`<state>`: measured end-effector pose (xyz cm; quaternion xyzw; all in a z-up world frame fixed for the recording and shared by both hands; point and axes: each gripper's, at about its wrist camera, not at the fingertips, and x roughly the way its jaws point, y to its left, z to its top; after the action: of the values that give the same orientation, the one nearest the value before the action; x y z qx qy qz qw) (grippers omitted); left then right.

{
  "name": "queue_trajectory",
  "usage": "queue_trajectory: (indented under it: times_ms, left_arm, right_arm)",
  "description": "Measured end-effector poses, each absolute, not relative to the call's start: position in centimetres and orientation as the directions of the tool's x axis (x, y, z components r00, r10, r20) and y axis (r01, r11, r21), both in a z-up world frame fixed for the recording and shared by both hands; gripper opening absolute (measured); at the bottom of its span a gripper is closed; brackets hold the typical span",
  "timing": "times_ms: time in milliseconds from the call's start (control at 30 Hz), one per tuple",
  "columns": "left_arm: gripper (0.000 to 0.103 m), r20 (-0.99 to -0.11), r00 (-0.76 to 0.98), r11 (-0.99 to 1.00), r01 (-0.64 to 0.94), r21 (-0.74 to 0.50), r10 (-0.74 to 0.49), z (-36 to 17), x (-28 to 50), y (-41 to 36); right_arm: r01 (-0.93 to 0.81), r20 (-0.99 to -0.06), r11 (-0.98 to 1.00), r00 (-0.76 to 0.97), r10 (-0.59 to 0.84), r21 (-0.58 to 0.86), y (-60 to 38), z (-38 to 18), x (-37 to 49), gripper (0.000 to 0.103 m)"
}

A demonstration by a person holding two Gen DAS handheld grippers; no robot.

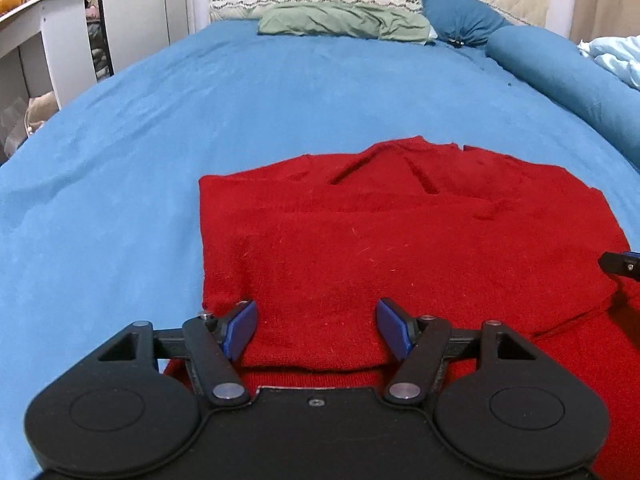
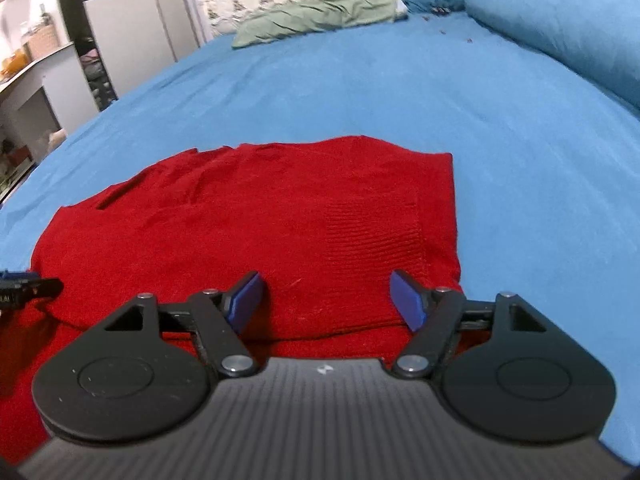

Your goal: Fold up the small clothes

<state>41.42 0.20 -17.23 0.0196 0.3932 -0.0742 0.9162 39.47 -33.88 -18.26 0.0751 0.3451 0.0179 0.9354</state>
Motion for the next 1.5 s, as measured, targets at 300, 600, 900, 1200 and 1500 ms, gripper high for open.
queue_trajectory:
  times_ms: [300,600,900,1200,1500]
  left_arm:
    - [0.09,-0.649,0.752,0.991,0.132,-0.025,-0.117,-9.3,33.9,1.1]
    - [0.103,-0.626,0.76,0.985,0.125,-0.121,-0.173,0.4,18.2,4.4]
    - [0.102,-0.689,0.7,0.967,0.007,-0.254,-0.185,-5.2,8.8,9.3]
    - [0.07,-0.734,0.666,0.978,-0.031,-0.206,-0.133,-12.4,6.5,9.8]
    - [0.053,-0.763,0.637,0.988,-0.015,-0.155,-0.11,-15.8,7.3,9.4]
  right_arm:
    - [-0.022,-0.541,0.983,0.833,0.12,0.183,-33.9,-11.0,31.0,0.1]
    - [-0.055,-0.503,0.984,0.854,0.135,0.171,-33.9,0.9,13.7,0.103]
    - [0.002,-0.615,0.991,0.784,0.08,0.131,-33.8,-2.5,1.8,0.103]
    - [0.199,-0.703,0.957,0.712,0.006,0.211,-33.6,-11.3,0.0,0.103]
    - [0.216,-0.743,0.968,0.667,-0.049,0.13,-32.0,-14.8,0.5,0.083]
